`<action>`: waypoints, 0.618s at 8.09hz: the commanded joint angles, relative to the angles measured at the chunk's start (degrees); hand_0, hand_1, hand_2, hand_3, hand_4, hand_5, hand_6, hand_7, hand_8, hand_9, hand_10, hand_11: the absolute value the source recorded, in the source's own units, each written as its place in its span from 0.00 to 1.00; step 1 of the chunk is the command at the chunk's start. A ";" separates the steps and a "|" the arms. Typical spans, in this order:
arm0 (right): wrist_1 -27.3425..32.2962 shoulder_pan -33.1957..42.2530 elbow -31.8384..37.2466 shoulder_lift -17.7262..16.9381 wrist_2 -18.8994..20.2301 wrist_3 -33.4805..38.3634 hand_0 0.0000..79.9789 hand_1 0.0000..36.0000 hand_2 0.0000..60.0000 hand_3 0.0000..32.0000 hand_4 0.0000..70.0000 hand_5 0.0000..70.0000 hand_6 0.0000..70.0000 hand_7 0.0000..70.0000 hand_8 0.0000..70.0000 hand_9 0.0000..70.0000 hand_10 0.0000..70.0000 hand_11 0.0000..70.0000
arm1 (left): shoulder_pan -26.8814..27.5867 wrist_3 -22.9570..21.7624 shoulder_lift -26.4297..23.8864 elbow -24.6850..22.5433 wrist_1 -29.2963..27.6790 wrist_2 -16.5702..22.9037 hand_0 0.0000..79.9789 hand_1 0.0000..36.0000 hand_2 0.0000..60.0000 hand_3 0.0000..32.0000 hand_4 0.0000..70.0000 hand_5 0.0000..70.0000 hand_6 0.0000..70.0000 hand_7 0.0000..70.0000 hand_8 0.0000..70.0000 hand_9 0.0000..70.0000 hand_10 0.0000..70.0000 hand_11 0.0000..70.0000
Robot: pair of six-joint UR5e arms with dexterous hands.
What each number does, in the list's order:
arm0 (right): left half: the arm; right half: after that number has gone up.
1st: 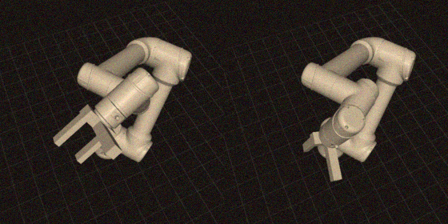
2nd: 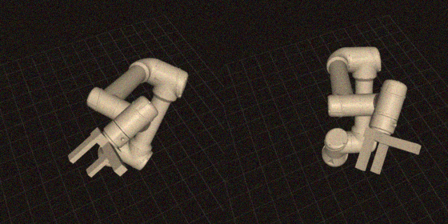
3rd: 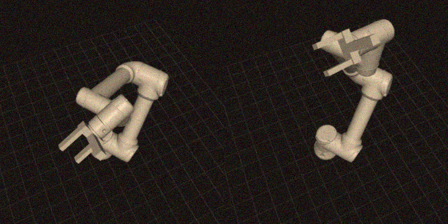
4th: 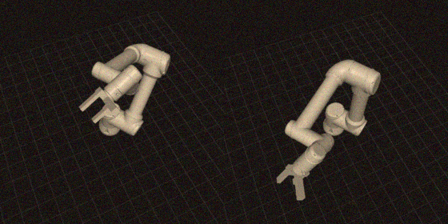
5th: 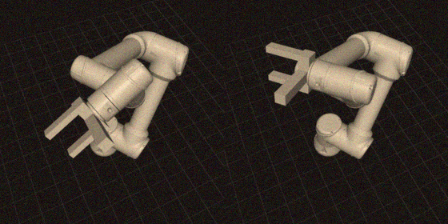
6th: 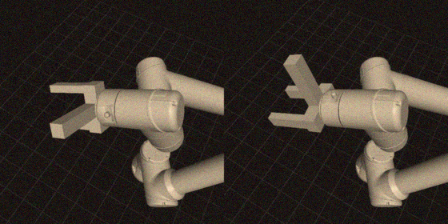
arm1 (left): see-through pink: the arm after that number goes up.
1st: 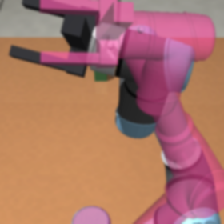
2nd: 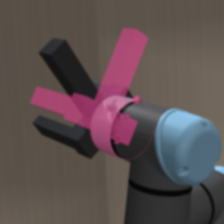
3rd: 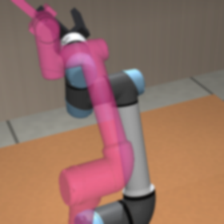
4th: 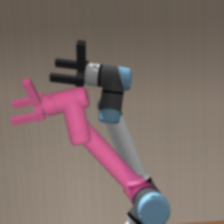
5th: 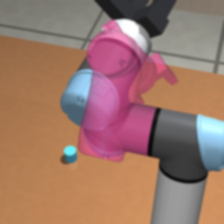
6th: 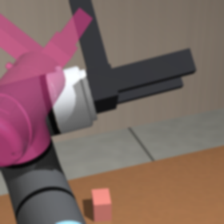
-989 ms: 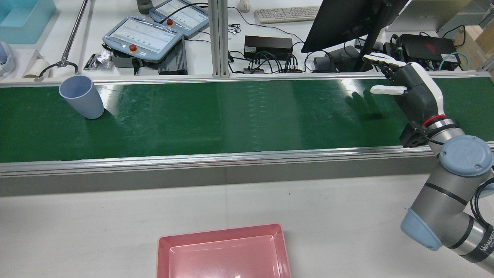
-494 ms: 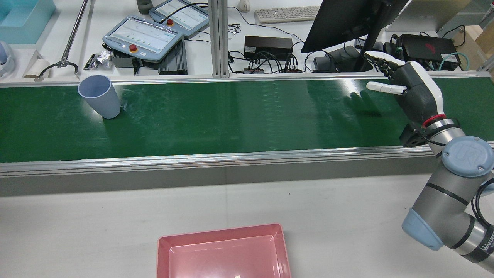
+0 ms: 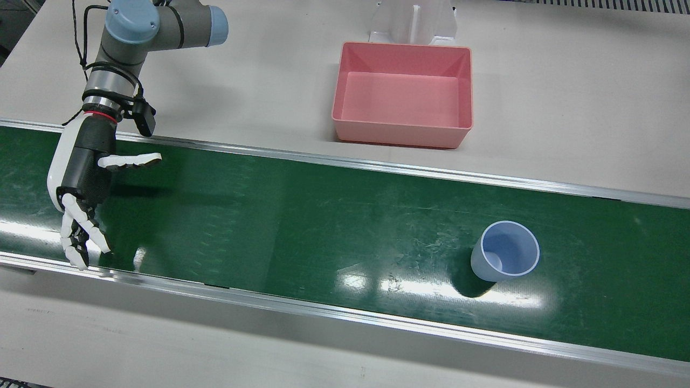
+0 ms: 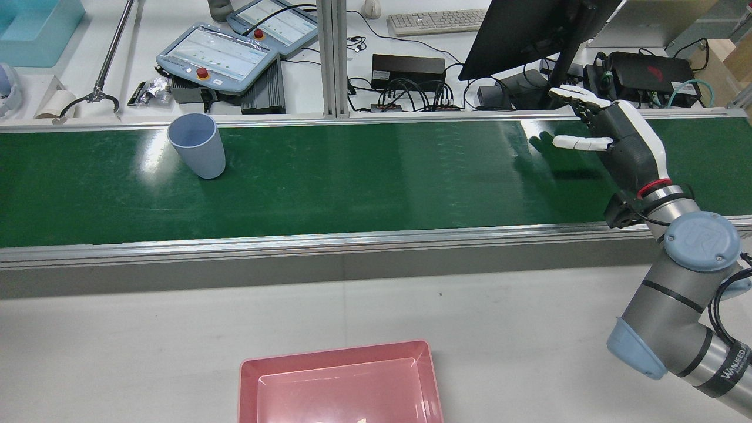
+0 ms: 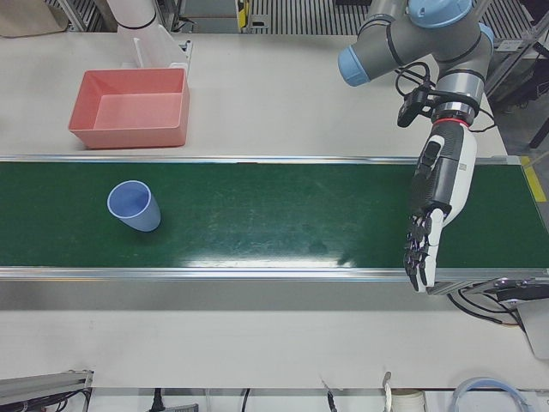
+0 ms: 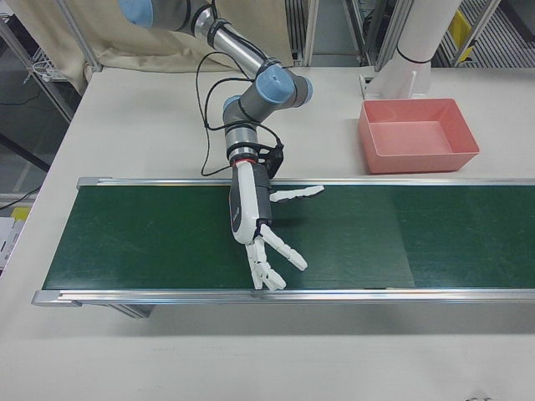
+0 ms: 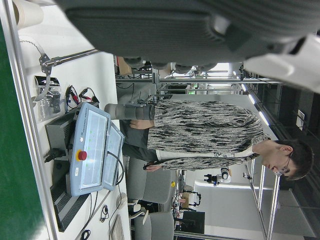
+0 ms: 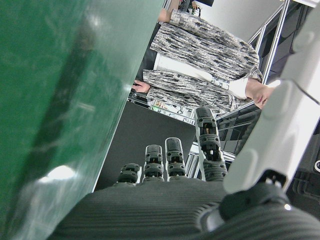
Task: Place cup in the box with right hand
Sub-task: 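Hold the open right hand in the cup's path as it approaches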
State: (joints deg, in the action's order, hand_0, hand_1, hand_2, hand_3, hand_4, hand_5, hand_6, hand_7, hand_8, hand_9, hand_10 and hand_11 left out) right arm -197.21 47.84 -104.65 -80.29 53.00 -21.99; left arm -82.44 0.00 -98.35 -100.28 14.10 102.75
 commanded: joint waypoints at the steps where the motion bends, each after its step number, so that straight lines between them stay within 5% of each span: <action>1: 0.07 -0.73 0.24 0.13 -0.09 -1.56 0.57 0.21 0.10 0.00 0.22 0.05 0.09 0.37 0.10 0.23 0.05 0.09 | 0.00 0.00 0.00 0.00 -0.04 0.00 0.00 0.00 0.00 0.00 0.00 0.00 0.00 0.00 0.00 0.00 0.00 0.00; 2: 0.07 -0.82 0.24 0.13 -0.09 -1.91 0.57 0.23 0.15 0.00 0.20 0.05 0.09 0.37 0.10 0.23 0.06 0.10 | 0.00 0.00 0.00 0.00 0.05 0.00 0.00 0.00 0.00 0.00 0.00 0.00 0.00 0.00 0.00 0.00 0.00 0.00; 3: 0.07 -0.82 0.24 0.13 -0.18 -1.92 0.58 0.18 0.05 0.00 0.23 0.05 0.09 0.37 0.10 0.23 0.06 0.10 | 0.00 0.00 0.00 -0.09 0.05 0.00 0.00 0.00 0.00 0.00 0.00 0.00 0.00 0.00 0.00 0.00 0.00 0.00; 4: 0.07 -0.82 0.59 0.48 -0.18 -1.92 0.56 0.23 0.15 0.00 0.20 0.05 0.09 0.37 0.10 0.23 0.06 0.10 | 0.00 0.00 0.00 0.00 0.05 0.00 0.00 0.00 0.00 0.00 0.00 0.00 0.00 0.00 0.00 0.00 0.00 0.00; 5: 0.07 -0.82 0.68 0.48 -0.18 -2.00 0.58 0.18 0.05 0.00 0.25 0.05 0.09 0.38 0.11 0.23 0.06 0.10 | 0.00 0.00 0.00 0.00 0.05 0.00 0.00 0.00 0.00 0.00 0.00 0.00 0.00 0.00 0.00 0.00 0.00 0.00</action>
State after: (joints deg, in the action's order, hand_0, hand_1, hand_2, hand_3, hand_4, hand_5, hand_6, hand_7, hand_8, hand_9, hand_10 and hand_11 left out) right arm -197.14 47.06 -104.26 -80.00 52.85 -23.83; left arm -82.44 0.00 -98.35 -100.31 14.14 102.74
